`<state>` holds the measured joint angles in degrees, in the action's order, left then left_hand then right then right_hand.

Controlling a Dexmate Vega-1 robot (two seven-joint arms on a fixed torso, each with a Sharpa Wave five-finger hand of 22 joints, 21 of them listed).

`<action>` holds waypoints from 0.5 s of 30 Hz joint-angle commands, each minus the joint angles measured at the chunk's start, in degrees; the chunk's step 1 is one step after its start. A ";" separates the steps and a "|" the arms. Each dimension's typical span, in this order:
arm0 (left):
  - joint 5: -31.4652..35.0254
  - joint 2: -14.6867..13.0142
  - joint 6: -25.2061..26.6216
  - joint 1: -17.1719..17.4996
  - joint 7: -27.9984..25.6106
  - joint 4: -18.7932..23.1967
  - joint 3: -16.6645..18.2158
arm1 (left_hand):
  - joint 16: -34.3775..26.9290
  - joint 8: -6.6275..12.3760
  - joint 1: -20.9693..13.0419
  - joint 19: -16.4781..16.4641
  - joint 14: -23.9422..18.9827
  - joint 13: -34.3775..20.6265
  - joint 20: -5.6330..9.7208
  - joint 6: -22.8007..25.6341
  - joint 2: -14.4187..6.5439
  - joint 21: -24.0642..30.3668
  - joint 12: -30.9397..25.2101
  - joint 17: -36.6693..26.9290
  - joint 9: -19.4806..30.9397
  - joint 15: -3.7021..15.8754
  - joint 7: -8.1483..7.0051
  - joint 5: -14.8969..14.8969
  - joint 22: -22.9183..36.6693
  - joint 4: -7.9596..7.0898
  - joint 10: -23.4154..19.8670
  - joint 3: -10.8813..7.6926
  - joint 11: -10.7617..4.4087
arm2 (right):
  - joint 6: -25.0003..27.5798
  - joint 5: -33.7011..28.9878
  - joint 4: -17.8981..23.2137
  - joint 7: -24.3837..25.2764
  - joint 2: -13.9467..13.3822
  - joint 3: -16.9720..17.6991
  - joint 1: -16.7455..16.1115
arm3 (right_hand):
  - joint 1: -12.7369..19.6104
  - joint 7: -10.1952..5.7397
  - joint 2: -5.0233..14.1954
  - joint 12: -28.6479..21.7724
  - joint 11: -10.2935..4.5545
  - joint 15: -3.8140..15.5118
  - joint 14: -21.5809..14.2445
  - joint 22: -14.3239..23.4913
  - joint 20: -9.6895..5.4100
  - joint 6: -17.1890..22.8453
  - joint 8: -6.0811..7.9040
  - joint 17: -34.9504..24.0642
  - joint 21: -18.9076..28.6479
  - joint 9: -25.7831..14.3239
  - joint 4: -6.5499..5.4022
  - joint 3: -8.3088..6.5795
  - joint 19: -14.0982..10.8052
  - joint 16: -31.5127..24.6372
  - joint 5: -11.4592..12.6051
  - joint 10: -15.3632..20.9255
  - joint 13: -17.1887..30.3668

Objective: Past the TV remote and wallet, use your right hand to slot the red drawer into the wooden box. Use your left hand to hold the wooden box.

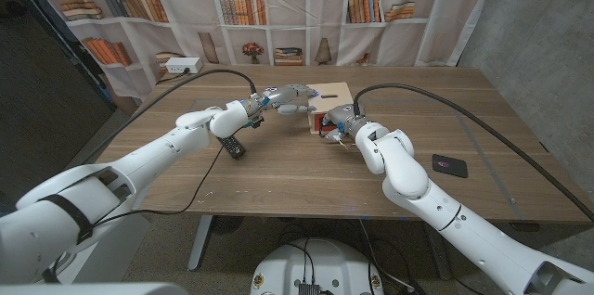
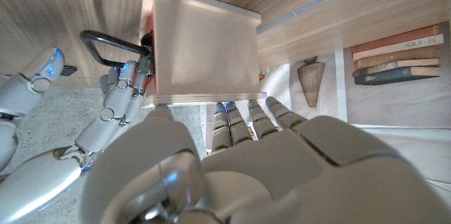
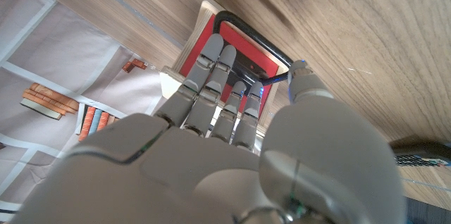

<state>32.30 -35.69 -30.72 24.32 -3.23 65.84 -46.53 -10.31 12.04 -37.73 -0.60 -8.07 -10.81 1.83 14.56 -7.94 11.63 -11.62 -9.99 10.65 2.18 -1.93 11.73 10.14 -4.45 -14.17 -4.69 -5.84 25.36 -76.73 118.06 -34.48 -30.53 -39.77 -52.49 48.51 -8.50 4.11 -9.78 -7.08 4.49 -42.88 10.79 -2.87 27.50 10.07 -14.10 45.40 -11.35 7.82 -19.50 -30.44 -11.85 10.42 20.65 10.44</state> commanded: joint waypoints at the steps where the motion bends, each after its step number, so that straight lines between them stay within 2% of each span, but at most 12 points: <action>1: -0.38 0.60 -0.59 -0.64 0.09 -1.17 -0.17 | -0.43 -0.10 -0.01 -0.43 -0.57 -0.05 1.42 0.44 0.33 0.03 -0.13 -0.23 0.21 2.25 0.13 0.19 0.15 -0.47 -0.17 0.10 0.16 | 0.81 -0.52 1.28 0.47 -0.43 0.29 -0.62 | -0.85 -0.09 0.31 -1.80 1.47 5.62 -0.14 0.15 -6.15 0.60 0.86 0.02 0.46 -0.32 -0.04 -0.35 -0.09 -0.44 -0.14 0.93 0.13; 2: -0.28 0.58 -0.55 -0.68 0.01 -1.07 -0.16 | -0.42 -0.08 -0.01 -0.42 -0.56 -0.05 1.39 0.50 0.33 0.02 -0.13 -0.23 0.21 2.24 0.11 0.19 0.15 -0.47 -0.18 0.09 0.13 | 0.92 -0.74 1.77 1.21 -0.65 0.44 -1.10 | -1.04 -0.24 0.36 -2.64 0.64 5.58 0.05 0.15 -6.07 1.30 1.26 0.07 0.47 -0.35 -0.05 -0.48 0.04 -0.39 -0.12 3.06 0.15; 5: -0.48 0.56 -0.31 -0.66 0.30 -0.85 -0.10 | -0.39 -0.12 0.01 -0.40 -0.49 -0.05 1.37 0.47 0.33 0.01 -0.11 -0.23 0.21 2.27 0.12 0.20 0.14 -0.47 -0.19 0.09 -0.05 | 0.95 -0.67 2.48 1.58 -0.81 0.78 -1.72 | -1.40 -0.77 0.14 -3.50 -0.41 5.78 1.08 0.12 -5.94 2.48 1.71 0.19 0.21 -0.36 0.00 -0.58 0.90 -0.01 -0.14 5.64 0.13; 7: -0.79 0.60 -0.23 -0.68 0.71 -0.83 -0.09 | -0.37 -0.15 0.01 -0.37 -0.45 -0.05 1.19 0.45 0.33 -0.01 -0.08 -0.23 0.21 2.31 0.09 0.20 0.14 -0.47 -0.15 0.08 -0.08 | 0.99 -0.81 2.92 1.91 -0.94 0.97 -2.17 | -1.56 -0.77 0.06 -3.54 -0.73 5.62 1.58 0.11 -5.96 2.67 1.77 0.22 0.12 -0.35 -0.02 -0.57 1.16 0.16 -0.16 5.88 0.12; 12: -0.57 0.38 0.15 -0.50 0.65 -0.22 -0.02 | -0.33 -0.25 0.02 -0.32 -0.35 -0.05 1.07 0.28 0.29 -0.03 0.04 -0.24 0.21 2.24 0.07 0.21 0.15 -0.47 0.10 0.06 -0.29 | 1.07 -1.12 3.85 2.68 -1.06 1.45 -3.14 | -1.83 -0.90 0.03 -3.66 -0.72 4.95 2.78 0.09 -5.65 2.72 1.73 0.26 -0.25 -0.34 -0.05 -0.65 2.22 0.50 -0.16 6.54 0.12; 15: -0.65 0.22 0.38 -0.36 0.62 0.14 0.16 | -0.31 -0.32 0.03 -0.32 -0.30 -0.05 1.04 0.14 0.28 -0.04 0.05 -0.24 0.21 2.24 0.07 0.21 0.15 -0.47 0.10 0.04 0.08 | 1.04 -1.12 4.44 3.25 -1.02 1.79 -3.69 | -1.99 -0.94 -0.02 -3.72 -0.60 4.38 4.34 0.06 -5.24 2.83 1.73 0.29 -0.60 -0.34 -0.03 -0.73 3.16 0.93 -0.14 6.95 0.15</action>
<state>31.89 -35.28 -31.04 23.83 -2.86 65.19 -46.65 -10.30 12.04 -37.58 -0.60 -8.06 -10.79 1.83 14.75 -7.79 11.63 -11.62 -9.99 10.65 2.17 -1.74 11.73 10.15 -4.45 -14.07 -4.69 -5.92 26.22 -77.42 120.03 -32.86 -31.17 -39.13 -53.89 47.00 -9.51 4.11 -13.00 -7.61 3.80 -39.67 10.75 -2.77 29.80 11.27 -13.83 45.06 -11.61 7.75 -19.70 -27.92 -11.22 10.42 26.75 10.33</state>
